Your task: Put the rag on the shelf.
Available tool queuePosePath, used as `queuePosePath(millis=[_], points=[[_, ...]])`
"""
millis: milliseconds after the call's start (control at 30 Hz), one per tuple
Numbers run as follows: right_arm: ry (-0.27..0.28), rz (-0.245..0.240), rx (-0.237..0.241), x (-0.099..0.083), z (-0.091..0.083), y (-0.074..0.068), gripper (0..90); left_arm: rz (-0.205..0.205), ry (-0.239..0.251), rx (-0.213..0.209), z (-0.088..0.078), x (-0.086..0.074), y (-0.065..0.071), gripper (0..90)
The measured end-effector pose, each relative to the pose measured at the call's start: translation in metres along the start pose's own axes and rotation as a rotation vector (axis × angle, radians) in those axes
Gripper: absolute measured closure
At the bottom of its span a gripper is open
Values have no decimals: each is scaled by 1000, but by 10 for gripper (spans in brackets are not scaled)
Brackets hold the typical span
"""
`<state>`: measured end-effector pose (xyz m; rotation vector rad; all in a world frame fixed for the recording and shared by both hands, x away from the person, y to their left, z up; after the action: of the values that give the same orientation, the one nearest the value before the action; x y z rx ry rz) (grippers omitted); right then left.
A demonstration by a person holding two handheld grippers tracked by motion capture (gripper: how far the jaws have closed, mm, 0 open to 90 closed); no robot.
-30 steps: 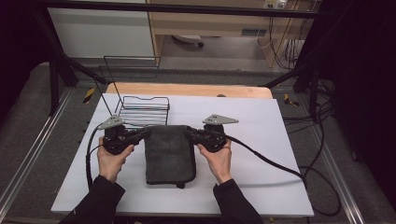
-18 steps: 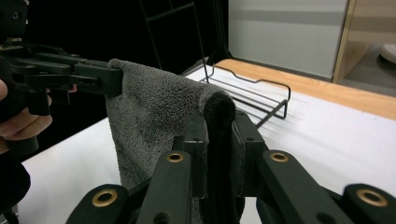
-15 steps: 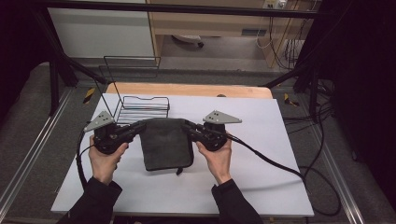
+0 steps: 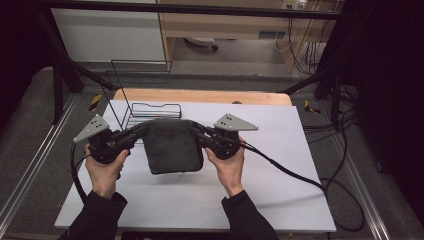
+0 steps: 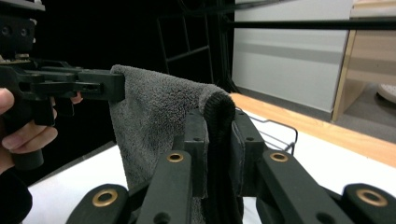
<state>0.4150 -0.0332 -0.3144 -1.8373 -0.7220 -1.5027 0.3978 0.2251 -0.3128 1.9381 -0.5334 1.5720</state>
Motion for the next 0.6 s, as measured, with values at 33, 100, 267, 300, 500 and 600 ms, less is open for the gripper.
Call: queuePosePath(millis=[33,100,267,300,500,600], points=[[6,-4,1,2,1,-1,798,-1,7,1,-2,2,0,800],[18,-9,2,6,1,-4,799,1,23,6,-4,5,0,800],[55,-24,1,16,3,-9,799,6,55,7,-9,14,-1,801],[63,-30,-1,18,4,-10,799,6,63,8,-10,17,-2,801],[108,-56,-9,33,5,-16,800,14,108,9,-12,30,-4,801],[132,-60,-10,41,6,-19,800,26,135,15,-15,39,-4,802]])
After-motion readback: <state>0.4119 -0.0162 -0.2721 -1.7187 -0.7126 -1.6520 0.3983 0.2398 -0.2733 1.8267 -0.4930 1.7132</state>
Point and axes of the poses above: each handheld gripper's, and its own axes: z roughly forward along the jaws, x roughly out of its top, y roughly to its right, the point moved 4 cm from there along z, roughly forward along the jaws, and after that the axes turned 3 degrees about y, right-handed, at the moved point
